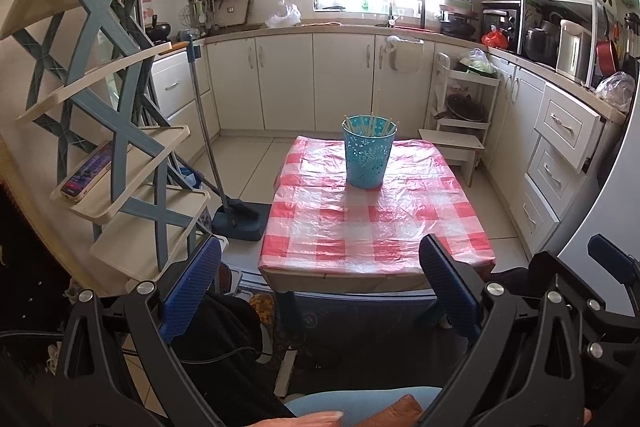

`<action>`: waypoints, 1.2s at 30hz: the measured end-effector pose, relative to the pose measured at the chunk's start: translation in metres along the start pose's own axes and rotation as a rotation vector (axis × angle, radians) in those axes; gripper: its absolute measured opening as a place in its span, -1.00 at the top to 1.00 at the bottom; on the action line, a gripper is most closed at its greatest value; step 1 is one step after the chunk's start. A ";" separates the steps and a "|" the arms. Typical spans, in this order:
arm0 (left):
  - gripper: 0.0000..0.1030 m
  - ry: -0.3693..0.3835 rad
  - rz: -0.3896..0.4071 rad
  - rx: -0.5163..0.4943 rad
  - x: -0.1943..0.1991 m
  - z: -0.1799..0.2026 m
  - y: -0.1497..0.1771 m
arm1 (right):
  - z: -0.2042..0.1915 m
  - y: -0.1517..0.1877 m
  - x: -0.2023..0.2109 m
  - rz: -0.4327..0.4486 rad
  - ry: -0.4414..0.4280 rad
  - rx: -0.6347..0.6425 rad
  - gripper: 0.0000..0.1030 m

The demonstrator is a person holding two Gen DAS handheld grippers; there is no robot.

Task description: Organize utensils

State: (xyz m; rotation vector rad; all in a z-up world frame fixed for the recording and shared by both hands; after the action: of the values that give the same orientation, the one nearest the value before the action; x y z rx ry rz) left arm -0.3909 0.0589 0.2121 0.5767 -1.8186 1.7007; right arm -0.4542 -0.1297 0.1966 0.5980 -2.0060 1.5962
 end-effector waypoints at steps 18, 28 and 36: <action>-0.85 0.000 0.008 0.001 0.006 0.001 0.003 | -0.002 0.001 0.010 0.016 -0.005 0.010 -0.86; -0.85 -0.002 0.006 0.004 0.009 0.001 0.004 | -0.003 0.002 0.010 0.010 -0.009 0.011 -0.86; -0.85 -0.001 0.006 0.004 0.009 0.001 0.005 | -0.004 0.003 0.010 0.011 -0.010 0.012 -0.86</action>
State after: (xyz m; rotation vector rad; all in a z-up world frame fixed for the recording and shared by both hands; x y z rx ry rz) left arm -0.4014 0.0590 0.2146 0.5747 -1.8197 1.7086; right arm -0.4628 -0.1259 0.2013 0.6013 -2.0112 1.6164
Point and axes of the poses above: each gripper's, at about its wrist camera, not at the fingertips, and x roughly against the way its jaws point, z to its right, y to its underside, the point moved 1 cm from there along -x, roughly the way its jaws point, and after that the axes turned 7 degrees about -z, right-handed, at the moved point
